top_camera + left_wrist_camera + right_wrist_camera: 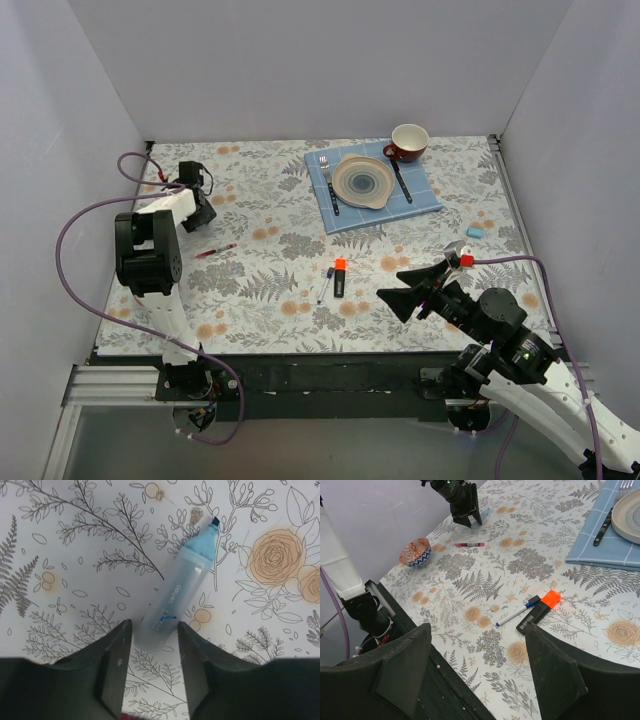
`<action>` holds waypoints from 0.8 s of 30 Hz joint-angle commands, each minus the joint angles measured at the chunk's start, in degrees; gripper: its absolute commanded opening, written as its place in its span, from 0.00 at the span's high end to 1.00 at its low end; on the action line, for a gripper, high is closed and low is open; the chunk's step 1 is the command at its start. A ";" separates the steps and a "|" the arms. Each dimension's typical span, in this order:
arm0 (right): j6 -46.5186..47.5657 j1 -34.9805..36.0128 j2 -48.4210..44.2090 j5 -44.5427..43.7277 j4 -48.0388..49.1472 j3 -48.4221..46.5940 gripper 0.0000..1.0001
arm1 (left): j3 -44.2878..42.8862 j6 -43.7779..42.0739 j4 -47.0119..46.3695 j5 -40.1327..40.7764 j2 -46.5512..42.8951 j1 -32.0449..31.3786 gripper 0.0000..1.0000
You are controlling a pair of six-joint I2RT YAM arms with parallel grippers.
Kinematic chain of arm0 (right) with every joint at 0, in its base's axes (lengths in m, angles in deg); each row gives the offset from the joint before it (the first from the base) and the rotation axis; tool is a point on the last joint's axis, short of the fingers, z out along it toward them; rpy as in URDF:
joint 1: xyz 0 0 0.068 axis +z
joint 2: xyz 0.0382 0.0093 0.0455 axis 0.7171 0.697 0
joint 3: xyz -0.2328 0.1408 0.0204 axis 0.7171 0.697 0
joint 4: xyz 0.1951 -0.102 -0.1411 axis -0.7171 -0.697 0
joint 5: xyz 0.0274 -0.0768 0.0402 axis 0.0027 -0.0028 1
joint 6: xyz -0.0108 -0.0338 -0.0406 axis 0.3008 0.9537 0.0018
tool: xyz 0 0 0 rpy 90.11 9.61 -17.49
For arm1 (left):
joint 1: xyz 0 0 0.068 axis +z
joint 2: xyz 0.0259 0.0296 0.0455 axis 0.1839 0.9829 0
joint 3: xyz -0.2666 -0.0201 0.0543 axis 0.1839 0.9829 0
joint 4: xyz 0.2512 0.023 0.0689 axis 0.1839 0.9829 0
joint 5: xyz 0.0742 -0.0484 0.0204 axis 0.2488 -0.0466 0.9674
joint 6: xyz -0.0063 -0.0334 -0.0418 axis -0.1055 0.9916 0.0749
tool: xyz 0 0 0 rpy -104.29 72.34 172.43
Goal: Insert the pens into the pen caps
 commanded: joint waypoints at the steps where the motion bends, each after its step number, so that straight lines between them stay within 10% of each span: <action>1: 1.02 -0.26 -0.27 -0.76 1.47 -2.78 0.18 | -1.69 -2.27 0.02 -0.90 1.36 0.57 0.64; 9: -1.25 -0.09 1.48 -0.33 2.79 -2.69 0.18 | -0.29 -4.47 -0.16 -6.95 0.13 0.57 1.00; 15: -6.09 -0.26 6.48 -2.06 3.50 -3.57 0.18 | 3.58 -4.73 -0.77 -11.53 -9.08 -1.79 1.00; 24: -12.16 -0.26 20.62 -12.62 3.40 -13.23 0.16 | 15.51 -4.92 -4.64 -21.55 -29.90 -22.77 1.00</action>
